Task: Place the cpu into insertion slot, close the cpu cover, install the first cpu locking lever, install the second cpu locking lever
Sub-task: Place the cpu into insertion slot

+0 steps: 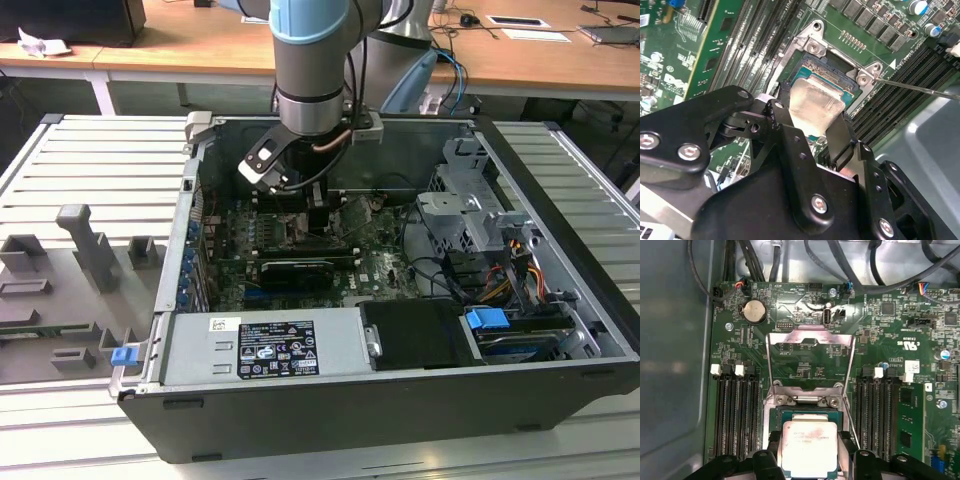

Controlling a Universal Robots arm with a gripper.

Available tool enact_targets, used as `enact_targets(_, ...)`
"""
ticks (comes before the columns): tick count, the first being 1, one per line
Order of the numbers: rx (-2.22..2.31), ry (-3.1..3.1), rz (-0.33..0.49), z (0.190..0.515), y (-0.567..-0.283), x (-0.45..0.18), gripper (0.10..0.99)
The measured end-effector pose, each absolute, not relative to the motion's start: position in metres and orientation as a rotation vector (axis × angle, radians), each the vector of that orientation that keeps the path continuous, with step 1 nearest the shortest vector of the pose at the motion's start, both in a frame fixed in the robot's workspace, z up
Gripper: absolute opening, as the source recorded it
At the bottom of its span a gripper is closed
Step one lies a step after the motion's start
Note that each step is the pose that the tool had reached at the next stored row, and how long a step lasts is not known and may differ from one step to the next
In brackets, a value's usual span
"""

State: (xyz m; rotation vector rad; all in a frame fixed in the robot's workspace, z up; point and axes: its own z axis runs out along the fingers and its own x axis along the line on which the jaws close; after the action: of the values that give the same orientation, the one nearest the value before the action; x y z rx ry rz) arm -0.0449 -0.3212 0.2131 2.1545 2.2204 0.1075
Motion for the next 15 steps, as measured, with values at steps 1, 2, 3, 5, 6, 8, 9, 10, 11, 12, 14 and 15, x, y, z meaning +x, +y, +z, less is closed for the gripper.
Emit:
enact_targets(1,2.155,2.220,0.107,0.213,-0.321,-0.046,0.529)
enact_targets(2,2.155,2.220,0.108,0.211,-0.321,-0.047,0.529)
enact_targets(3,2.155,2.220,0.107,0.210,-0.320,-0.047,0.529)
enact_targets(5,2.156,2.219,0.107,0.208,-0.320,-0.047,0.529)
enact_targets(6,2.158,2.217,0.107,0.207,-0.319,-0.047,0.529)
enact_targets(8,2.163,2.212,0.107,0.205,-0.319,-0.047,0.529)
enact_targets(9,2.164,2.210,0.106,0.204,-0.319,-0.046,0.529)
enact_targets(10,2.166,2.209,0.106,0.204,-0.319,-0.046,0.529)
enact_targets(11,2.166,2.208,0.106,0.203,-0.319,-0.046,0.529)
enact_targets(12,2.167,2.207,0.105,0.202,-0.319,-0.046,0.529)
enact_targets(14,2.167,2.206,0.105,0.201,-0.319,-0.046,0.529)
enact_targets(15,2.167,2.206,0.105,0.201,-0.319,-0.046,0.529)
